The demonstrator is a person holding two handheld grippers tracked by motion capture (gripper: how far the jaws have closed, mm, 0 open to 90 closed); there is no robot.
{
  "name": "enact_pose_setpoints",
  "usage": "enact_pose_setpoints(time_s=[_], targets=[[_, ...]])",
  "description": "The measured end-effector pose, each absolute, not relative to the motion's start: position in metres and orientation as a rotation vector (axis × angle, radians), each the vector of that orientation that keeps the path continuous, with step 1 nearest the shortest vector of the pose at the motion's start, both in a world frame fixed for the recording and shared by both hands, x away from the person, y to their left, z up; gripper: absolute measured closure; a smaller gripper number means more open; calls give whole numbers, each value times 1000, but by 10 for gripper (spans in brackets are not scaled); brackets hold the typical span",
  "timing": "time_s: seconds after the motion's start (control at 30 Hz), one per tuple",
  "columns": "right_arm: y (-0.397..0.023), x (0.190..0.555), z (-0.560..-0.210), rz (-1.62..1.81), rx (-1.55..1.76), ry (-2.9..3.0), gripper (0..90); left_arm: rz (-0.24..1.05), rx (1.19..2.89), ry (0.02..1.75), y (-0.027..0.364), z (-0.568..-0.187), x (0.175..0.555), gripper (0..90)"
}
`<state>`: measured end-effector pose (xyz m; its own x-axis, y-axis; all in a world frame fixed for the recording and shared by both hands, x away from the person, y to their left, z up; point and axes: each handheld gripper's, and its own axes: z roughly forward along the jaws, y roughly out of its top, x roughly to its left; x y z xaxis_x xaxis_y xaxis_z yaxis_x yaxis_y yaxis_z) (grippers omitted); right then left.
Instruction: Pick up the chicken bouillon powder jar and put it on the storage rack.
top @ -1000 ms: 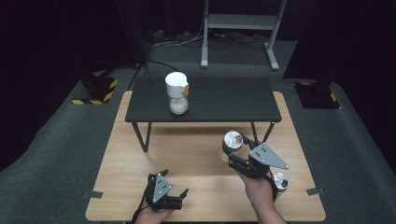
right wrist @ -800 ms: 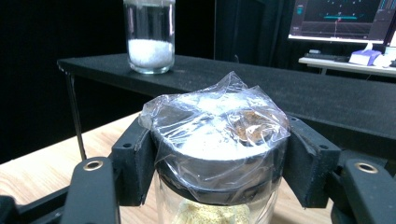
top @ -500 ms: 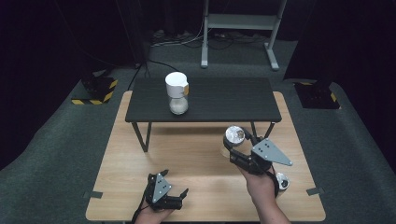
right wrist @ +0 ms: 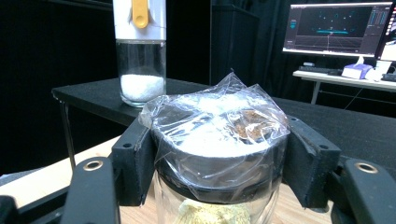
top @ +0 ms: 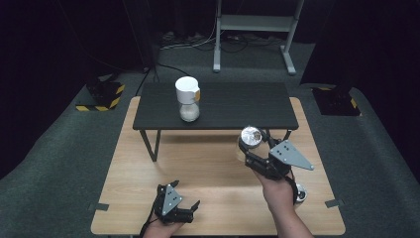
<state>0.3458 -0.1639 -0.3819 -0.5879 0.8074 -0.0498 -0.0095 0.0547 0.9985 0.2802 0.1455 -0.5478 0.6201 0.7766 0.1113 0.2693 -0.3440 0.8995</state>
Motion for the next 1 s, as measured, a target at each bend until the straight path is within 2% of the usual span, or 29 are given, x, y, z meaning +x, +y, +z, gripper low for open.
enact_pose_setpoints(time_s=[1.0], targets=[[-161, 356, -342, 1626, 766, 1639, 345, 667, 1889, 837, 147, -548, 281, 9]])
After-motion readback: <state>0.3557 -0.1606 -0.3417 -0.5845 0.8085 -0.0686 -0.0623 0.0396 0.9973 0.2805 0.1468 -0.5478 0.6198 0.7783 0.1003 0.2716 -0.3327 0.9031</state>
